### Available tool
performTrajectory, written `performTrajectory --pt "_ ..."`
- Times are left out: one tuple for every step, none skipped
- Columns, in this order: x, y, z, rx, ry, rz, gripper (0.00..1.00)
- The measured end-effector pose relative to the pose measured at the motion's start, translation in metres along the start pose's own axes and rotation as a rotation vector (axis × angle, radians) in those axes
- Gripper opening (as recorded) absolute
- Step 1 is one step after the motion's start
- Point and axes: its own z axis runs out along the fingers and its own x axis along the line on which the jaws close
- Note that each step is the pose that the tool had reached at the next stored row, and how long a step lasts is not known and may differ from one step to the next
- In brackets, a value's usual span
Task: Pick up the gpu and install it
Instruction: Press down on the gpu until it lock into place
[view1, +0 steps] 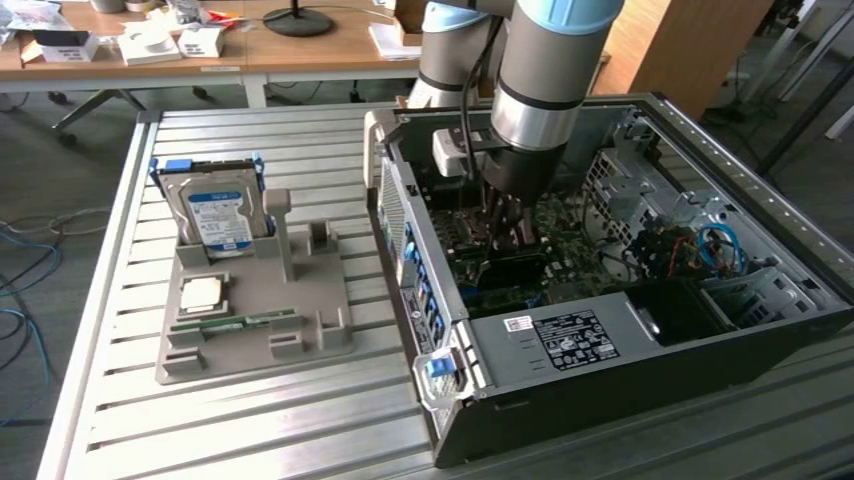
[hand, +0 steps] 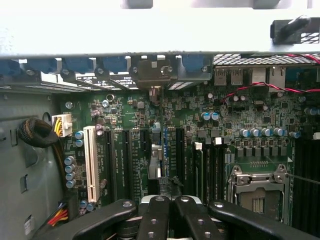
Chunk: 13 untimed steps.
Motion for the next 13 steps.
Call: performTrajectory --pt "0.0 0.0 -0.0001 -0.0001 0.0001 0.0 0.11" --pt "0.0001 0.0 -0.0002 -0.0001 0.0002 0.0 0.11" --pt "0.0005 0.0001 -0.0003 -0.0003 0.0005 0.0 0.11" --pt "0.0008 0.0 -0.0003 -0.0003 -0.0011 0.0 0.11" --pt "0.001 0.0 -0.0003 -0.0003 -0.0025 0.0 0.11" --pt "0.0009 0.0 -0.0002 -0.0004 -0.0026 0.0 0.11" --pt "0.001 0.0 -0.0002 -0.0003 -0.0026 0.0 0.11" --pt "0.001 0.0 -0.0002 -0.0004 -0.0041 0.0 0.11" --pt "0.001 0.0 -0.0002 -0.0004 -0.0048 0.0 0.11" --pt "0.001 0.0 -0.0002 -0.0004 -0.0048 0.0 0.11" --pt "0.001 0.0 -0.0002 -0.0004 -0.0049 0.0 0.11" --pt "0.0011 0.0 -0.0001 -0.0004 -0.0051 0.0 0.11" --pt "0.0012 0.0 0.0001 -0.0003 -0.0052 0.0 0.11"
